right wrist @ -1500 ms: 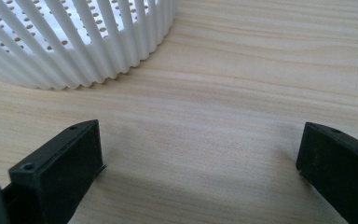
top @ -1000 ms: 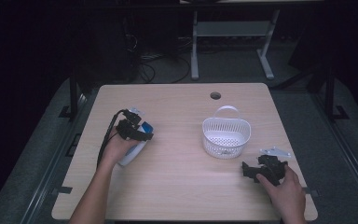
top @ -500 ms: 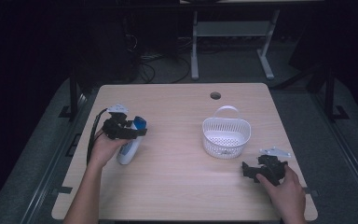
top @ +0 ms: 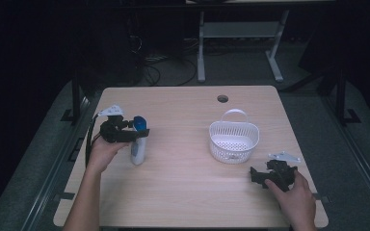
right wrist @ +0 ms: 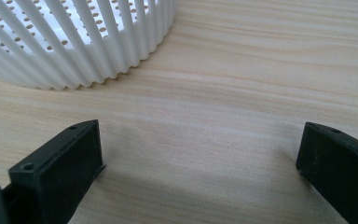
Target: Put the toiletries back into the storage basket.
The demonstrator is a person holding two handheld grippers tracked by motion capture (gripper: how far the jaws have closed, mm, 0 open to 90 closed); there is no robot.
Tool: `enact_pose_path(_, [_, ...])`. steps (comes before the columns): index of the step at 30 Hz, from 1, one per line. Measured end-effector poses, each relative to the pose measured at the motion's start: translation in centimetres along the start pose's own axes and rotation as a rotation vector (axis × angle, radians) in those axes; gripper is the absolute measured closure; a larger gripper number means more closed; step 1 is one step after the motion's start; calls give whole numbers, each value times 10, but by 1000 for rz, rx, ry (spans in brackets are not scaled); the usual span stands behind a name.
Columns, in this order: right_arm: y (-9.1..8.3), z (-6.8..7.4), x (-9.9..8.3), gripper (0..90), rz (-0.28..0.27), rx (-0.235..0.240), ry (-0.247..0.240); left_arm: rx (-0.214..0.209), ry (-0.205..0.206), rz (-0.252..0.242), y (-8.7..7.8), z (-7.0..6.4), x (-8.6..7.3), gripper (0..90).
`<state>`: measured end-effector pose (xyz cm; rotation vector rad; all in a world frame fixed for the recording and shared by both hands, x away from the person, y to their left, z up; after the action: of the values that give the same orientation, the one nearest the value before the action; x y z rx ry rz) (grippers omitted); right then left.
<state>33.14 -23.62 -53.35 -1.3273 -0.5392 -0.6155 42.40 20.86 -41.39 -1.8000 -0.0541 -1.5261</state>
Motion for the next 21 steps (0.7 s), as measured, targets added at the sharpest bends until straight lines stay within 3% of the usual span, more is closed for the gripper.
enact_pose_path(9, [0, 0, 0, 0, 0, 0, 1, -55, 14, -125, -6, -8, 13, 373])
enact_pose_path(21, [0, 0, 0, 0, 0, 0, 1, -91, 25, -173, -3, -17, 25, 373])
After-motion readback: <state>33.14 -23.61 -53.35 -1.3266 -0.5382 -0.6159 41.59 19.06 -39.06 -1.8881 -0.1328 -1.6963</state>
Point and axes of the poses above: each handheld gripper's, and its own axes: y roughly forward along the jaws, x roughly out of its top, z roughly to its left, the point moved 7 cm from there along y, roughly forward along the jaws, and after that the axes turned 12 degrees about y, right-handed, at the moved point
